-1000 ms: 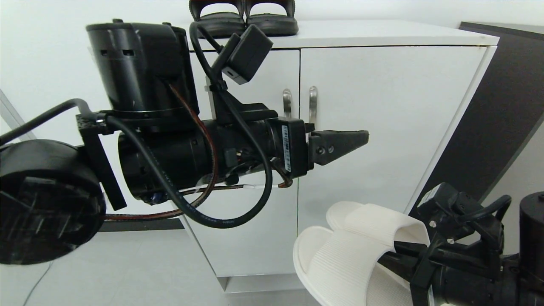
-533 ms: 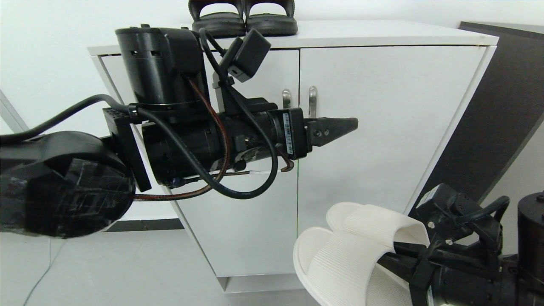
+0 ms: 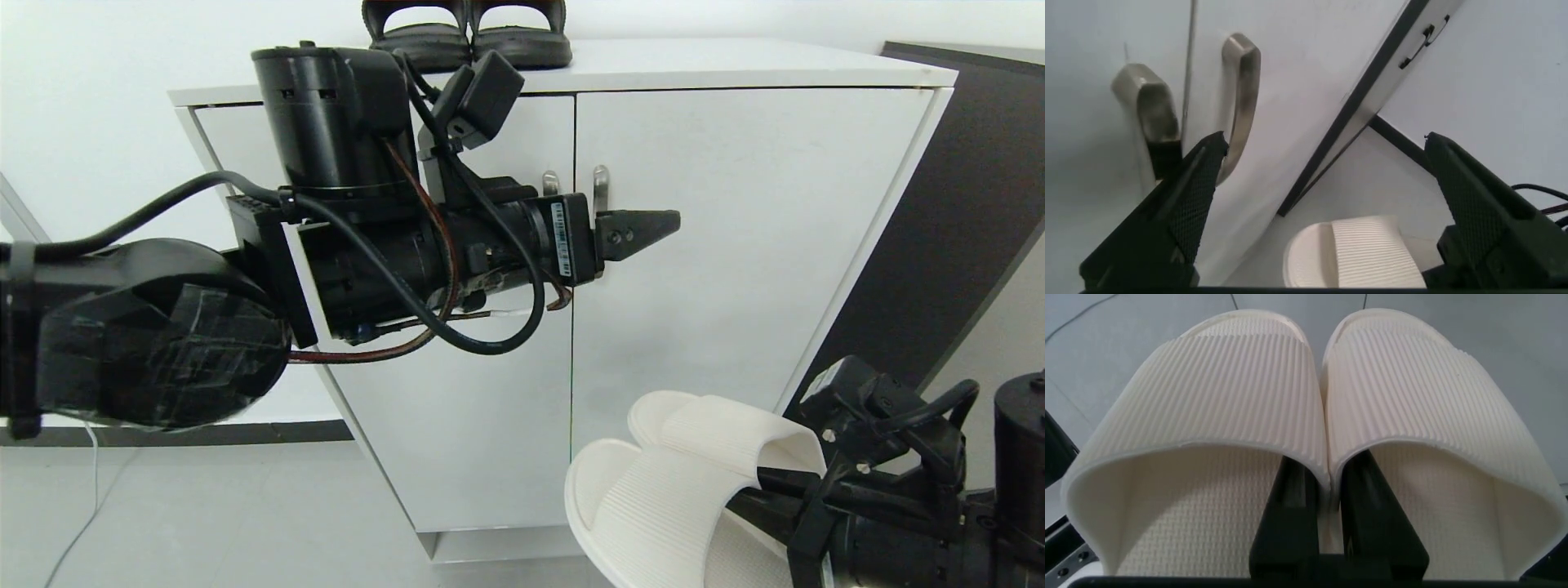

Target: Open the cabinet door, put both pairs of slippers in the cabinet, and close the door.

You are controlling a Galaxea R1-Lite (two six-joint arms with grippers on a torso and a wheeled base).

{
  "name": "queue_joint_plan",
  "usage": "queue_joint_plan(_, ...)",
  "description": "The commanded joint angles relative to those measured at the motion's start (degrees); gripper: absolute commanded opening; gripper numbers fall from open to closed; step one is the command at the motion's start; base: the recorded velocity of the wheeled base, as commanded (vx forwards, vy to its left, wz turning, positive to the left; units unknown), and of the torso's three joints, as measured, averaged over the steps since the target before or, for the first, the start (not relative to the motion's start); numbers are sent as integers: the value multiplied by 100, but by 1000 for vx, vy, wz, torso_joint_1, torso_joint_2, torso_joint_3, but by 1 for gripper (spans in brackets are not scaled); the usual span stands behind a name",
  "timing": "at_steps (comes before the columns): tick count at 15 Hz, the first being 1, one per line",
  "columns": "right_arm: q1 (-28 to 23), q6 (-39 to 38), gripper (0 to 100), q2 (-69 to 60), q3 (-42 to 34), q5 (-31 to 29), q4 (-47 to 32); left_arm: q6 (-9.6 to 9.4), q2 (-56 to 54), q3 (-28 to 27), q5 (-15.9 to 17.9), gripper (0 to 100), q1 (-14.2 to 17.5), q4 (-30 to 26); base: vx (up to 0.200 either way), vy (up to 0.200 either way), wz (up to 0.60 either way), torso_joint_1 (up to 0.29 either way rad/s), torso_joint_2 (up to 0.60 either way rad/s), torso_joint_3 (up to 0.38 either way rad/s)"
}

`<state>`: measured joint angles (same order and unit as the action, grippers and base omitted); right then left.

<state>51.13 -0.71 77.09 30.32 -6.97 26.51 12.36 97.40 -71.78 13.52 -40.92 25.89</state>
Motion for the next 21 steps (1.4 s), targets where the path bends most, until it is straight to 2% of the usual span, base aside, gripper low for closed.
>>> queue_joint_plan(1, 3, -8, 0, -10, 0, 3, 3, 3, 183, -56, -7, 100, 5, 12, 0, 0, 0, 0, 0, 0)
queue_joint_plan(7, 3, -17, 0, -10, -26, 3, 3, 12, 490, -434, 2, 100, 5, -5, 0, 0, 0, 0, 0, 0)
queue_joint_plan(8, 3, -17, 0, -19, -26, 3, 3, 12, 490, -434, 2, 0, 5, -5, 0, 0, 0, 0, 0, 0)
queue_joint_plan(11, 3, -35, 0, -133, -26, 29, -15, 12, 473, -416, 2, 0, 5, 3, 0, 0, 0, 0, 0, 0)
queue_joint_plan(15, 11, 9, 0, -485, -263, 820, -59, 21, 227, -223, 2, 0, -109, 21, 0, 0, 0, 0, 0, 0)
queue_joint_plan(21, 20, 378, 0, -863, -448, 1260, -331, 21, -239, 199, -7, 0, -337, 30, 0, 0, 0, 0, 0, 0)
